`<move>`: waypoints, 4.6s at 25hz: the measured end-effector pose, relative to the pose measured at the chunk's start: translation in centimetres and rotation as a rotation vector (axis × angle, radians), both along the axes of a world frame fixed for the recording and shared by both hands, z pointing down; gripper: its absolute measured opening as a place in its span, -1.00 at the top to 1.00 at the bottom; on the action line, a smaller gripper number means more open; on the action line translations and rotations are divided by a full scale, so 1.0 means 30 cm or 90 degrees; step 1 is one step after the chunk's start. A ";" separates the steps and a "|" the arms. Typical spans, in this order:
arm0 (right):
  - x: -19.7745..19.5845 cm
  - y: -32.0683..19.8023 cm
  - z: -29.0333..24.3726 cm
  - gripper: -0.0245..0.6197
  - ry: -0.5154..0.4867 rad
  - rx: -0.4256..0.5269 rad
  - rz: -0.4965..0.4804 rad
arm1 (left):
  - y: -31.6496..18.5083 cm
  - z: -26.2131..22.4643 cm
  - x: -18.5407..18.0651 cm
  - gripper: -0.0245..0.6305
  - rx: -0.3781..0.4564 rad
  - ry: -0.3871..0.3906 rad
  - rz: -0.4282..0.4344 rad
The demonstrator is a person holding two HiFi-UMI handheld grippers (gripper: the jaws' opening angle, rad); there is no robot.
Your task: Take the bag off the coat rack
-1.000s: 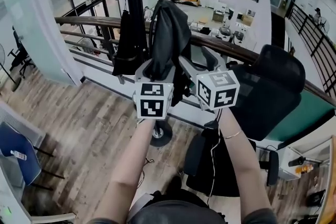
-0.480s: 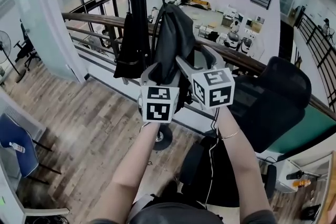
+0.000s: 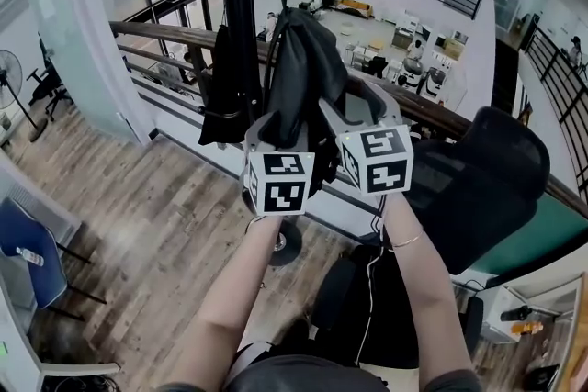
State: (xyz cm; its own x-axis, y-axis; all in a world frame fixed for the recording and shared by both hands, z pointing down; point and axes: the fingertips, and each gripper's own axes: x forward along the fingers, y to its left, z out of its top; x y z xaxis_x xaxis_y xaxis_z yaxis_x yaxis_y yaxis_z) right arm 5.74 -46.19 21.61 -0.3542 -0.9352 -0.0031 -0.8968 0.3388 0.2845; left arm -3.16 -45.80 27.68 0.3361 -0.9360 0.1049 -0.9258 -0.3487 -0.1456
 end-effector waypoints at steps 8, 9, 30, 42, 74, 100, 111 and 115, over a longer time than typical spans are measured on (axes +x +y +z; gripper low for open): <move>-0.011 -0.035 0.004 0.15 0.011 0.015 -0.010 | -0.005 -0.002 0.004 0.46 0.003 0.010 0.013; -0.024 -0.041 0.005 0.16 0.014 0.016 -0.014 | -0.004 -0.003 0.003 0.49 0.006 0.008 0.015; -0.092 -0.105 0.043 0.83 -0.003 -0.001 0.010 | 0.009 -0.010 -0.012 0.68 0.022 0.060 0.056; -0.069 -0.025 -0.076 0.86 0.010 0.095 0.035 | 0.056 -0.131 0.003 0.75 0.101 0.154 0.094; 0.074 0.186 -0.328 0.87 -0.002 0.212 0.095 | 0.194 -0.398 0.148 0.76 0.206 0.143 0.190; 0.394 0.437 -0.179 0.87 -0.012 0.143 0.243 | 0.387 -0.254 0.475 0.76 0.136 0.150 0.346; 0.621 0.710 0.029 0.87 -0.025 0.078 0.413 | 0.606 -0.053 0.700 0.76 0.040 0.153 0.517; 0.692 0.829 0.125 0.87 -0.032 0.050 0.476 | 0.704 0.043 0.775 0.76 -0.003 0.151 0.579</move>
State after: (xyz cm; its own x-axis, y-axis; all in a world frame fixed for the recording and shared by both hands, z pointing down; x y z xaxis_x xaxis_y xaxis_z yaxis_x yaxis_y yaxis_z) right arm 26.50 -21.32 25.36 0.3771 -0.9228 -0.0784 -0.8925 -0.3848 0.2352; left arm 20.10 -24.68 28.98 0.9512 -0.3031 -0.0575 -0.3028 -0.9530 0.0148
